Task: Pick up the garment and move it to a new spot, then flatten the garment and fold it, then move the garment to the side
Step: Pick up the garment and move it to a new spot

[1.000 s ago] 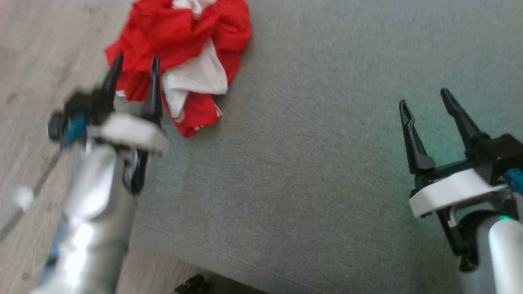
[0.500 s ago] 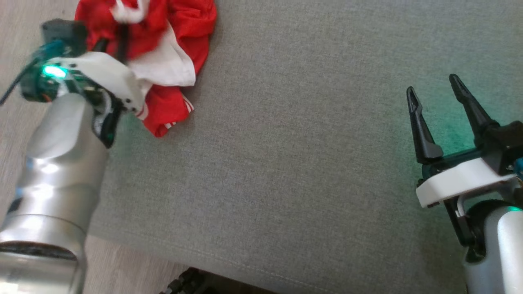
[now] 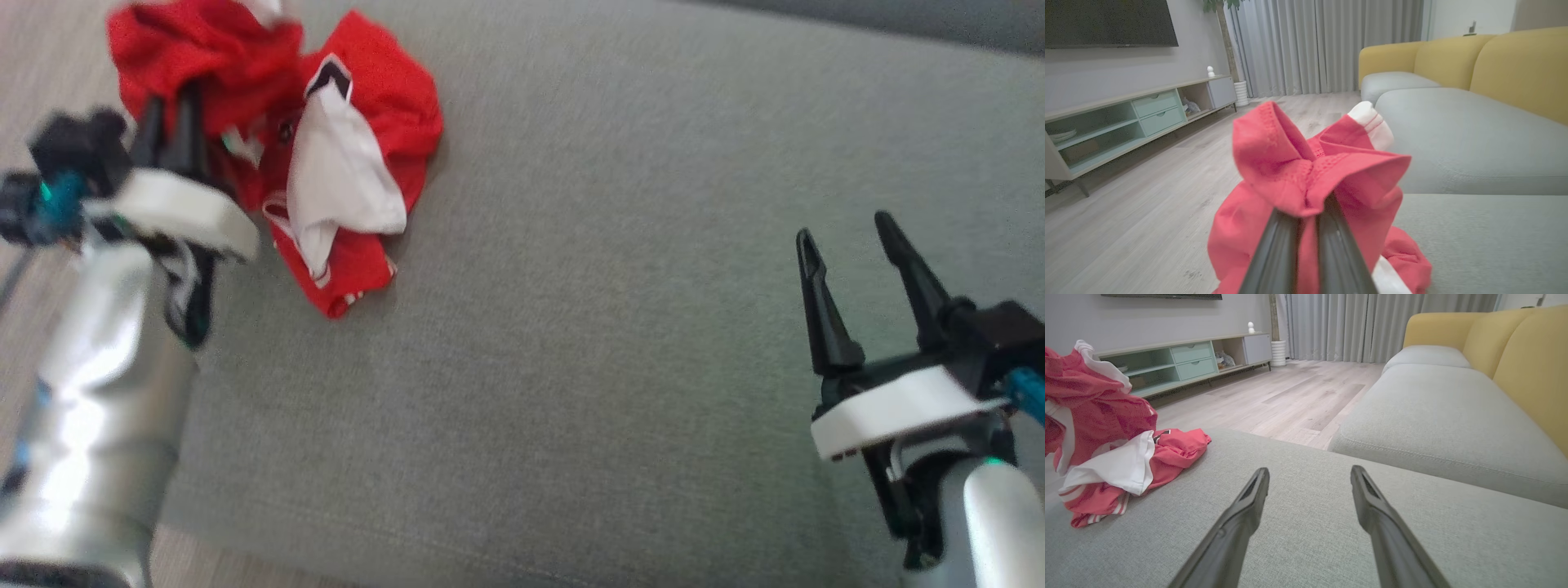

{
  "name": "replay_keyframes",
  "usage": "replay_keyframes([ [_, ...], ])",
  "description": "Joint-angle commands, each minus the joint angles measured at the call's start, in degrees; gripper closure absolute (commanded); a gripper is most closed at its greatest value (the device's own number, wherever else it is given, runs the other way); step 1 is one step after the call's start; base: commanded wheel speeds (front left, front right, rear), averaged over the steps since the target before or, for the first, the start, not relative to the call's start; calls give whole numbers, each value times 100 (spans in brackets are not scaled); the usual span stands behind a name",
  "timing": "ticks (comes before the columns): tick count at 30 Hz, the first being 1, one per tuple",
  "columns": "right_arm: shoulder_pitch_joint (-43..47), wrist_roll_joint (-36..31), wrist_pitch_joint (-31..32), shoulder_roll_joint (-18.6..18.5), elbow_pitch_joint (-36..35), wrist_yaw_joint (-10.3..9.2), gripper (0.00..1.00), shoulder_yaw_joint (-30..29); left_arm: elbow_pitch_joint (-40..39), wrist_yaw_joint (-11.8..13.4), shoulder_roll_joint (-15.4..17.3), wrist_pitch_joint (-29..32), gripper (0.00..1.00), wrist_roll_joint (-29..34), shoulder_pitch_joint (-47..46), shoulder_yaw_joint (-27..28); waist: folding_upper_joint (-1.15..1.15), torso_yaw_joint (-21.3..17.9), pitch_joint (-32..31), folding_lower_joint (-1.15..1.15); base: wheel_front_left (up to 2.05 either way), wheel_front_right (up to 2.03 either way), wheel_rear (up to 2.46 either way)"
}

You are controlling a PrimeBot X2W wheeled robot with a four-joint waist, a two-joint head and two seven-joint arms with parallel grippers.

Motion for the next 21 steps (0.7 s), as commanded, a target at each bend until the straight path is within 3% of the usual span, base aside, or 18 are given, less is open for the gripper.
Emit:
replay_keyframes([
  [1, 29, 75, -73, 49, -154, -3, 0, 153, -478, 91, 282, -83, 100, 40, 151, 141, 0, -248, -458, 2, 0, 0, 0],
  [11, 272, 206, -202, 119, -131, -3, 0, 173, -3076, 406, 46, 824, 100, -15, 2001, -412, 0, -1193, -679, 2, 0, 0, 0],
  [17, 206, 358, -274, 122, -109, -3, 0, 188, -3809, 303, -397, 1341, 100, 63, 2309, -1143, 0, -2046, -390, 2, 0, 0, 0],
  [21, 133, 463, -367, 123, -73, -3, 0, 133, -3867, 72, -865, 1467, 100, 231, 1973, -1781, 0, -2673, -29, 2, 0, 0, 0],
])
